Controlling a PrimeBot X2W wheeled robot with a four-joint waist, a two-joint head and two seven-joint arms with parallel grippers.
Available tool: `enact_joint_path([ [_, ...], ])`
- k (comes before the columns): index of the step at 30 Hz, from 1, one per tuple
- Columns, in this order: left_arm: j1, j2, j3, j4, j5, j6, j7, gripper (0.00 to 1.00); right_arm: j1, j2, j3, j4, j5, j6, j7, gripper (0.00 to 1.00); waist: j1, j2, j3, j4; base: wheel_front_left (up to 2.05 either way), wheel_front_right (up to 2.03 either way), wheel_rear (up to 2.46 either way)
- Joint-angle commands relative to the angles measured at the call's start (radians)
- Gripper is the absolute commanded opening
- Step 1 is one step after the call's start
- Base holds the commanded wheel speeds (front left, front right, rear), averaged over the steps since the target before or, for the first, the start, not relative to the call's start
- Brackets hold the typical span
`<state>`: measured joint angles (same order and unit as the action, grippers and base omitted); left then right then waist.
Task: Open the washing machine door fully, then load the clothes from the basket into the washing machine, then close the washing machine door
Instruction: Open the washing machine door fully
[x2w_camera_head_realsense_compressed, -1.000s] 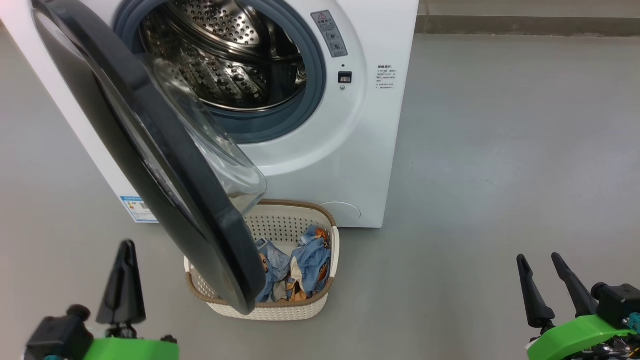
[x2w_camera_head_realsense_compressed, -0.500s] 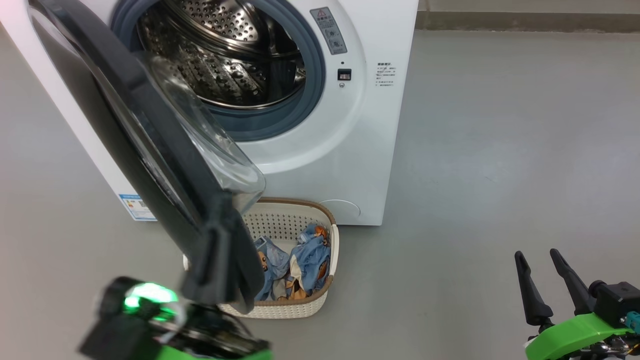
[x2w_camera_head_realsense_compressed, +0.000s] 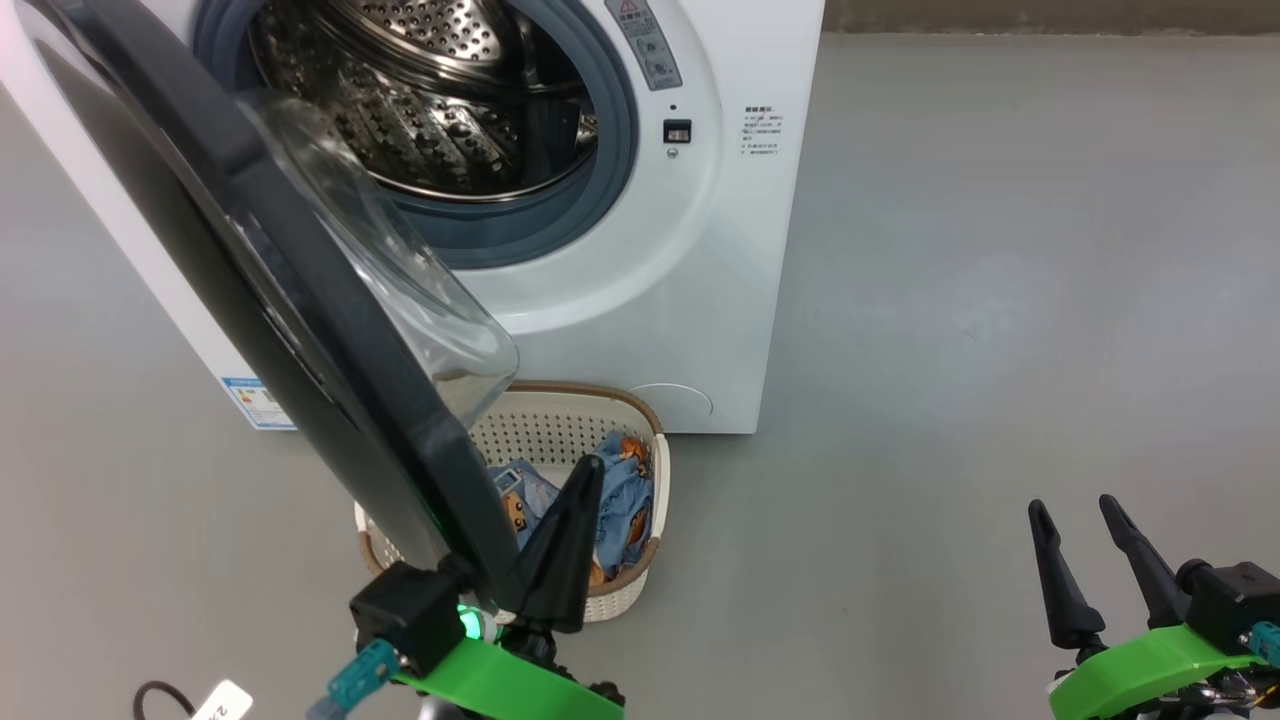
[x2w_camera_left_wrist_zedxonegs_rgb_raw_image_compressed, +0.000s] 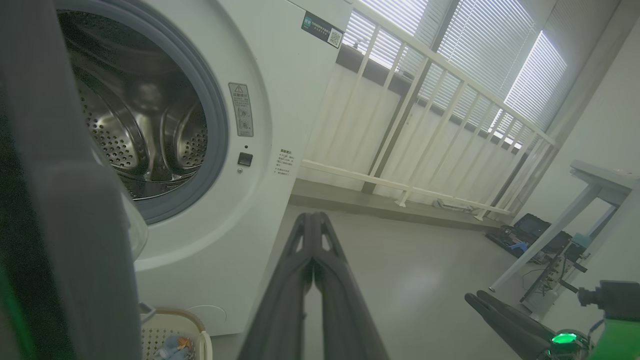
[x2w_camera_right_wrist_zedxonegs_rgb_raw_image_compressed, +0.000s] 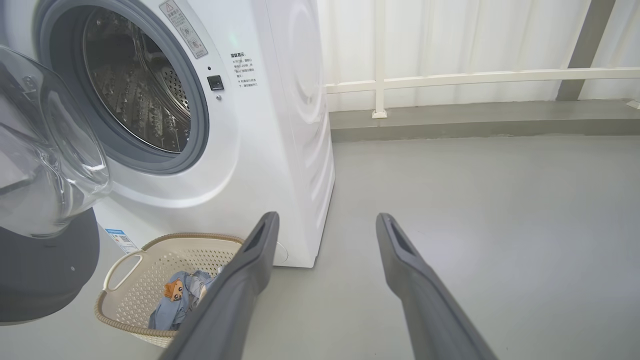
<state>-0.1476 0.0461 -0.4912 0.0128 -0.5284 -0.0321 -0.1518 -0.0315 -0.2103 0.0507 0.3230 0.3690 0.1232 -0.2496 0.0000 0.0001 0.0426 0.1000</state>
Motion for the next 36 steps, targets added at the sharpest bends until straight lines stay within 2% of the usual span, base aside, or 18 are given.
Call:
enact_joint_path([
  [1,-0.058,0.004,0.035,0.027,-0.016,0.006,-0.024,0.00,-0.029,-0.016,0.016,-0.027,-0.008,0.008,-0.012,1.00,0.0000,-0.0001,0.004,-0.003,0.00,0.00,0.00],
  [10,-0.116,0.006,0.084,0.189,-0.040,0.014,-0.071,0.00,-0.034,-0.018,0.014,-0.027,-0.011,0.008,-0.012,1.00,0.0000,-0.0001,0.009,-0.008,0.00,0.00,0.00],
  [21,-0.141,0.016,0.128,0.288,-0.050,0.007,-0.096,0.00,-0.041,-0.023,0.010,-0.031,-0.012,0.008,-0.012,1.00,0.0000,-0.0001,0.015,0.001,0.00,0.00,0.00],
  [36,-0.110,0.031,0.175,0.305,-0.043,0.012,-0.108,0.00,-0.036,-0.031,0.009,-0.036,-0.011,0.008,-0.012,1.00,0.0000,-0.0001,0.001,0.037,0.00,0.00,0.00],
])
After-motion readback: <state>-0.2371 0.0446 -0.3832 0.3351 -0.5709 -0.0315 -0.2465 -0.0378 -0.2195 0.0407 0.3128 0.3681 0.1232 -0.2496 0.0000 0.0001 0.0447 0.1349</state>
